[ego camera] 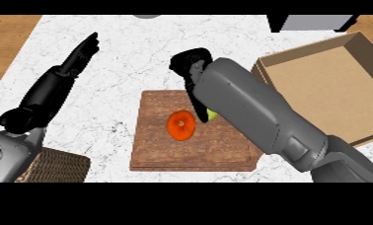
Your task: Pick the pear from the cutting board and place it in the cardboard box
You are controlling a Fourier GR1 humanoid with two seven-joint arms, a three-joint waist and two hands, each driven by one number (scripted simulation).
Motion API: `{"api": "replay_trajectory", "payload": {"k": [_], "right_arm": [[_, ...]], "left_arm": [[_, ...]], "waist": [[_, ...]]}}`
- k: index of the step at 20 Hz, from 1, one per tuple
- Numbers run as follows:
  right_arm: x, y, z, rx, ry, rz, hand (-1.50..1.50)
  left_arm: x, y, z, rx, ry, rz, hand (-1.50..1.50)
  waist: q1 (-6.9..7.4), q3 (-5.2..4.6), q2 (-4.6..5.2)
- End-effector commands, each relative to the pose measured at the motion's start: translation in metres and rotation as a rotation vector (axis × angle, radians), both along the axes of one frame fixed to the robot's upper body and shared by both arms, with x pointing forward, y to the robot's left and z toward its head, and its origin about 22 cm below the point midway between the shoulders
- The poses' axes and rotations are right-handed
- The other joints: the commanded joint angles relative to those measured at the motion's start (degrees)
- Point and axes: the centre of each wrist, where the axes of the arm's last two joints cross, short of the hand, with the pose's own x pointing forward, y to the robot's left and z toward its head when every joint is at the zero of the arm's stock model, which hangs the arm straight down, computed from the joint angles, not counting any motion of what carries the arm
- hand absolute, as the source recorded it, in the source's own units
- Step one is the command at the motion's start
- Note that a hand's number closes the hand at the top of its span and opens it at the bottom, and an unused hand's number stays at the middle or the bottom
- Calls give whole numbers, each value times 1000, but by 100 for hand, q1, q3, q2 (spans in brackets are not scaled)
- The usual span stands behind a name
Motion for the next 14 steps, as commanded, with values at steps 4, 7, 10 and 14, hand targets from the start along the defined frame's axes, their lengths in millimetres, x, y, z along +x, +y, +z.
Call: {"api": "replay_trajectory", "payload": {"k": [4, 7, 10, 14], "right_arm": [[6, -12, -15, -66, -13, -13, -150], [12, -20, -5, -74, -22, 3, -150], [8, -13, -41, -47, -1, -31, -150], [-1, -15, -50, -27, 24, 3, -150]], "left_arm": [[-4, -2, -42, -11, 59, 25, 0], [-7, 12, -32, -24, 77, 23, 0], [-5, -3, -19, -11, 53, 2, 0], [-7, -7, -35, -12, 70, 38, 0]], "waist": [[-43, -165, 81], [-1, -164, 70], [68, -160, 88], [-28, -161, 66]]}}
